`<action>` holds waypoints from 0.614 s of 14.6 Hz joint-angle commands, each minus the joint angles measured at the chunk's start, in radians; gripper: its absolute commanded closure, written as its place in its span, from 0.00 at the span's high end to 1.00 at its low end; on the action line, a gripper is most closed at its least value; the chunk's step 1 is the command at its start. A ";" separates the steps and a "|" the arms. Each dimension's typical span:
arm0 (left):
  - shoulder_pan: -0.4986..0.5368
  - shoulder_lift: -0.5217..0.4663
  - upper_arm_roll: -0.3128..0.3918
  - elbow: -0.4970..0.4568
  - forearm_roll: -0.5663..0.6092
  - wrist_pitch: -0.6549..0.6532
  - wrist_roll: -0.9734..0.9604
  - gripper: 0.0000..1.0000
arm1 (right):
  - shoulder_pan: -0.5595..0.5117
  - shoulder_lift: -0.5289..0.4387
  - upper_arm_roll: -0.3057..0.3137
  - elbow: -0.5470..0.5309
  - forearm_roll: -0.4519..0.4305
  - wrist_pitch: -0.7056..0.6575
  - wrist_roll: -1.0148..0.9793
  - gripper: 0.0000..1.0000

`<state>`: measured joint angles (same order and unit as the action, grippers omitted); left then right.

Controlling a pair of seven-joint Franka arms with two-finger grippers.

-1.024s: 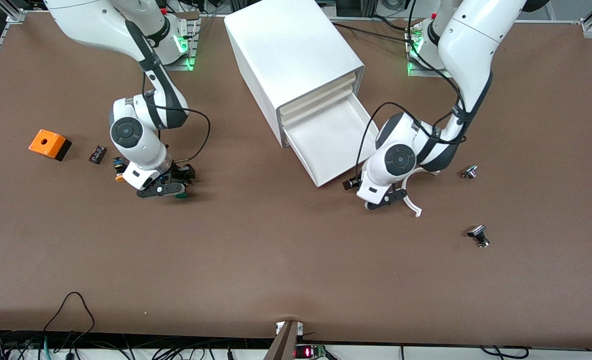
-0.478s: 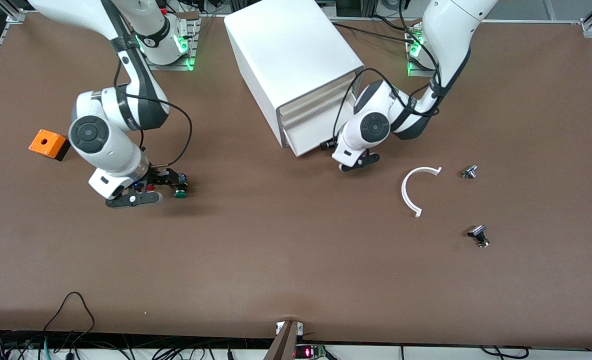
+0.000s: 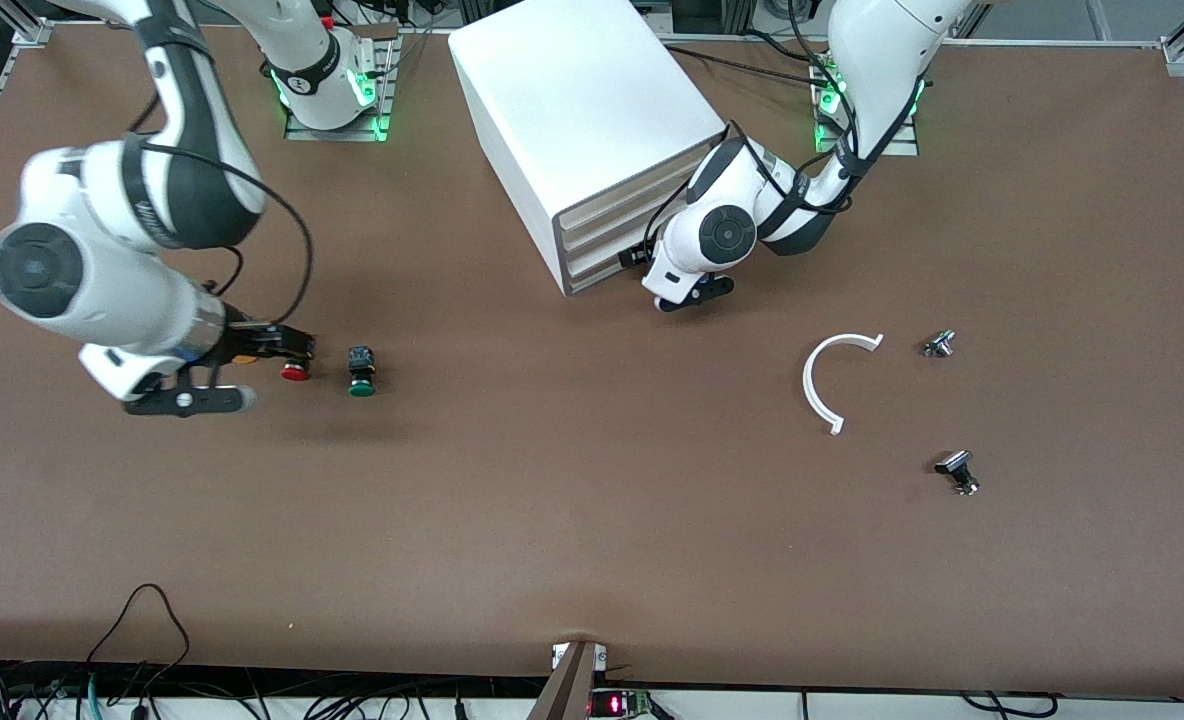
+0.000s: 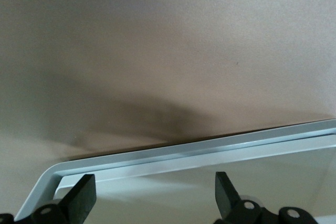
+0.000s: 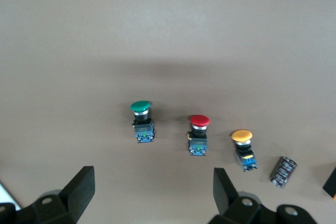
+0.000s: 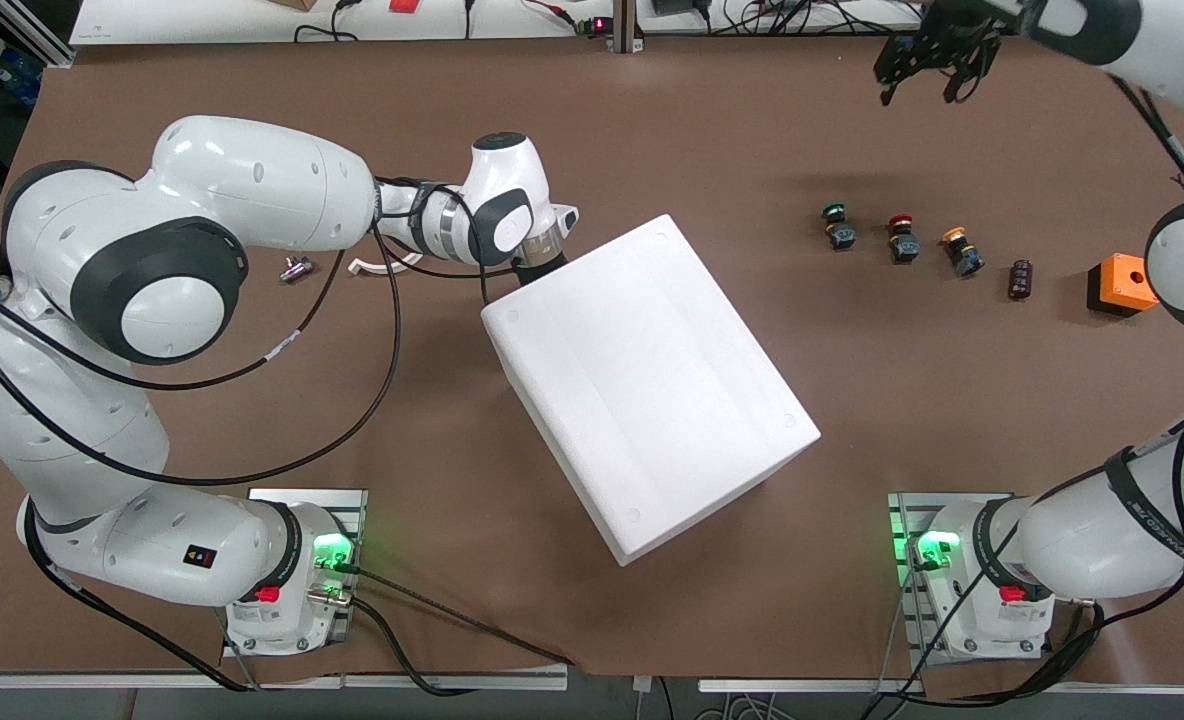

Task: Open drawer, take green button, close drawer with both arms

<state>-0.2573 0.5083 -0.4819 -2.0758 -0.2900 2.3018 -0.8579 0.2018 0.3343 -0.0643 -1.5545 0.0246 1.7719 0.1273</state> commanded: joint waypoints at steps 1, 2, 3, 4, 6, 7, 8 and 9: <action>0.015 -0.034 -0.010 -0.037 -0.031 -0.004 0.028 1.00 | -0.062 -0.047 0.015 0.036 0.028 -0.083 -0.011 1.00; 0.015 -0.033 -0.021 -0.037 -0.031 -0.018 0.028 1.00 | -0.083 -0.064 0.015 0.039 0.026 -0.101 -0.012 1.00; 0.016 -0.030 -0.041 -0.037 -0.031 -0.022 0.027 1.00 | -0.111 -0.079 0.015 0.039 0.020 -0.106 -0.012 1.00; 0.016 -0.030 -0.043 -0.037 -0.031 -0.022 0.028 1.00 | -0.128 -0.083 0.012 0.043 0.012 -0.108 -0.015 1.00; 0.039 -0.030 -0.043 -0.035 -0.031 -0.022 0.028 1.00 | -0.137 -0.083 -0.026 0.094 -0.018 -0.156 -0.078 1.00; 0.046 -0.030 -0.043 -0.035 -0.031 -0.022 0.028 1.00 | -0.136 -0.083 -0.034 0.114 -0.035 -0.196 -0.101 1.00; 0.046 -0.030 -0.046 -0.033 -0.031 -0.022 0.028 1.00 | -0.133 -0.084 -0.035 0.116 -0.041 -0.222 -0.091 1.00; 0.049 -0.033 -0.046 -0.027 -0.029 -0.021 0.028 1.00 | -0.133 -0.090 -0.032 0.116 -0.040 -0.215 -0.087 1.00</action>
<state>-0.2303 0.5079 -0.5107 -2.0870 -0.2902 2.2937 -0.8566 0.0662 0.2490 -0.1043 -1.4623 0.0009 1.5922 0.0469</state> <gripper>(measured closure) 0.000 0.000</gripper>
